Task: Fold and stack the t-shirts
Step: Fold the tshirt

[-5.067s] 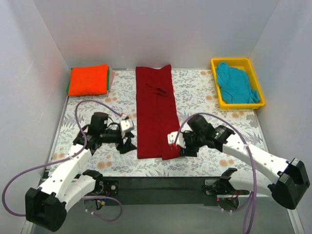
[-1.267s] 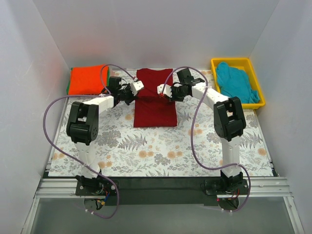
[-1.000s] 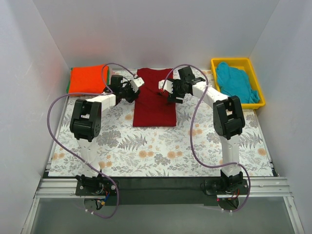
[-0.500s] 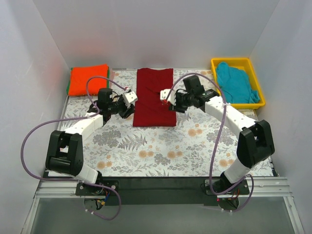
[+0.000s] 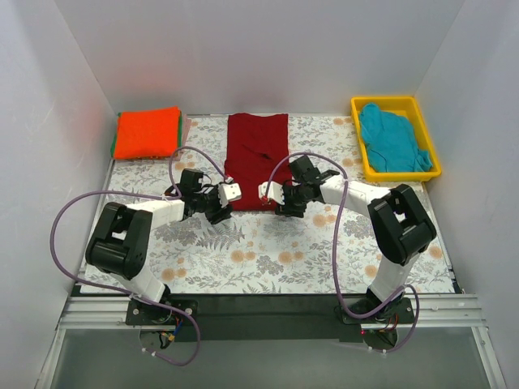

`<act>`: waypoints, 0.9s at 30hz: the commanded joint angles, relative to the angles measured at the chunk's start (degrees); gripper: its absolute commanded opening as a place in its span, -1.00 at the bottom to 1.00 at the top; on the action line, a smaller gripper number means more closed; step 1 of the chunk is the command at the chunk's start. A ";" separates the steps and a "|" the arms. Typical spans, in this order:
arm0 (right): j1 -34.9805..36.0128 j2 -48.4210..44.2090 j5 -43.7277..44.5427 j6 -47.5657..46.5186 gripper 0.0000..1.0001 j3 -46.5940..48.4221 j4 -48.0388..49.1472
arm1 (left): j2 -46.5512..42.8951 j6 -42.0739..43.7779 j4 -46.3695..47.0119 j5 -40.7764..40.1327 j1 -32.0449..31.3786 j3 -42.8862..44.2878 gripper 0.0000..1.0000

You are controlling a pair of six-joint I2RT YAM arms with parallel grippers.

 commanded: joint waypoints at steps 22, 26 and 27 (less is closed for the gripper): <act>-0.24 -6.39 0.75 1.38 -0.97 17.64 -16.26 | -8.34 1.81 -17.13 0.86 -0.43 15.99 -1.00; 0.11 -11.56 -2.06 1.81 -0.97 15.10 -21.73 | -13.08 5.68 -23.45 0.95 -0.87 13.89 -1.00; 0.80 -12.80 -2.41 2.08 -0.97 12.57 -22.61 | -14.32 6.38 -24.60 1.04 -1.13 12.14 -1.00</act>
